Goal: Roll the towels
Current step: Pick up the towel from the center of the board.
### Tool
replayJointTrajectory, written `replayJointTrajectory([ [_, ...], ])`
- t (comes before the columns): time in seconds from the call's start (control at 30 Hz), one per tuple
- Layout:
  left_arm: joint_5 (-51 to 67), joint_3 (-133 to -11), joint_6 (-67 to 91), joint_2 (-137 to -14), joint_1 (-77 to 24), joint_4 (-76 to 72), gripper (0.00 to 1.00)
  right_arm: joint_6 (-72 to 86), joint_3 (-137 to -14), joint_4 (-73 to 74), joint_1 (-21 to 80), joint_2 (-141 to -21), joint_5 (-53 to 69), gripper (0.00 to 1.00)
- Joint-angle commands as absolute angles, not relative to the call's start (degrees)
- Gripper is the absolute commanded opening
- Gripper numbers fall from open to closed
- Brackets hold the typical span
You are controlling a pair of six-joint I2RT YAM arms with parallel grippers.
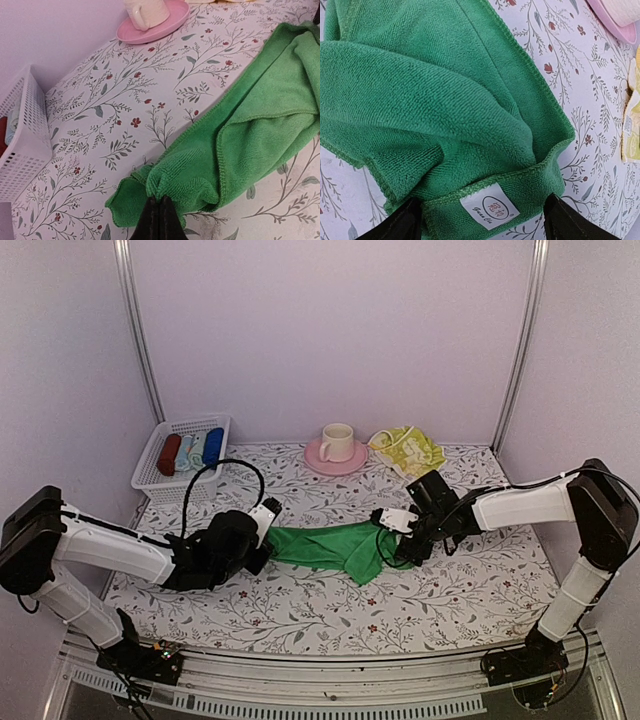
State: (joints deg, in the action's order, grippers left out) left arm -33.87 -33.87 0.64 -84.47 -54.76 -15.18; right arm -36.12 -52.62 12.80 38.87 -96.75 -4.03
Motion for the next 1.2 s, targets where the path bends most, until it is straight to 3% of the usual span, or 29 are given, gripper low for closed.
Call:
replayJointTrajectory([
  [0.0,-34.1,-34.5,0.9,-85.1,-54.5,-16.1,0.0,-36.6,-51.9,9.7,39.4,-97.1,-7.4,0.82],
  [0.37,-34.1,-34.5,0.9,-85.6,-54.5,-16.0,0.0,-38.5,-50.5,7.7,40.2,-94.3,-11.0,0.65],
  [0.8,-34.3,-34.5,0.9,-85.2,-54.4,-15.8,0.0,-38.5,-50.1,7.2,36.9,-92.4,-14.6,0.65],
  [1.03,-34.6,-34.3,0.9,-85.0,-54.4,-15.7,0.0,-33.6,-53.8,14.9,31.3,-90.1,-3.2,0.66],
  [1.17,-34.6,-34.4,0.8,-85.1,-54.4,-15.7,0.0,-31.8,-55.9,19.6,28.6,-90.7,4.1,0.73],
])
